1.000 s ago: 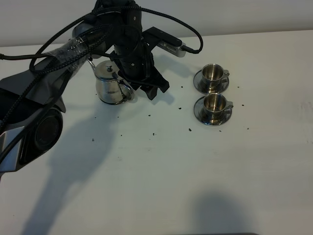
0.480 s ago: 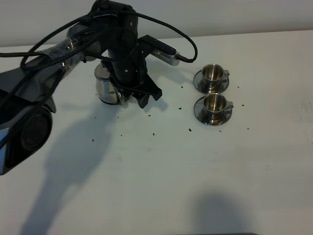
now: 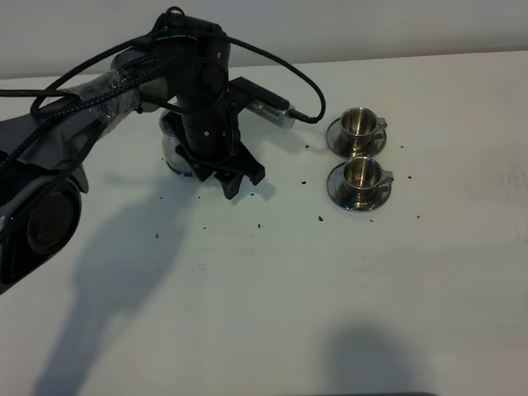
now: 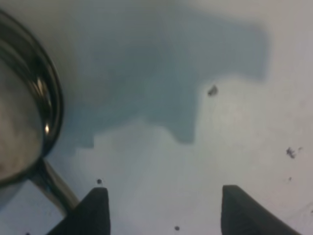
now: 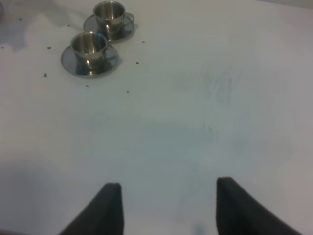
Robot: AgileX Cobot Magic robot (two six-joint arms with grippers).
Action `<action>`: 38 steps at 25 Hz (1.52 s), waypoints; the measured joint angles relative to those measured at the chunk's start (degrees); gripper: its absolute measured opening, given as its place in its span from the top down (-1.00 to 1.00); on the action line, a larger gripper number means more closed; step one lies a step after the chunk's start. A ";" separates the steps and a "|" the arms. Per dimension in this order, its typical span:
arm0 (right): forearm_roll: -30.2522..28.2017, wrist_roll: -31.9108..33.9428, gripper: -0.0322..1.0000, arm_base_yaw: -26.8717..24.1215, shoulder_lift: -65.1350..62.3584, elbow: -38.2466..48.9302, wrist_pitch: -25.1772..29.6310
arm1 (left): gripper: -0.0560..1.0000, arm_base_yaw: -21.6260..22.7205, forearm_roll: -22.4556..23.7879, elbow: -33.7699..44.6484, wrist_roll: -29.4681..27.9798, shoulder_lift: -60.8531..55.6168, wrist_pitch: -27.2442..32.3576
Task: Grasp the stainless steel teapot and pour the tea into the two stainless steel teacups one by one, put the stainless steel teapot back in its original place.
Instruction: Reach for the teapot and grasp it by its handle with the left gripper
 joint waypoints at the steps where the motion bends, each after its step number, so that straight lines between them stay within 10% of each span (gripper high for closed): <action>1: 0.00 0.00 0.12 0.00 0.00 0.00 0.00 | -0.10 0.14 0.26 0.70 -0.22 -0.30 0.00; 38: 0.00 0.00 0.12 0.00 0.00 0.00 0.00 | -0.10 9.34 -5.65 10.13 -13.72 -14.47 0.00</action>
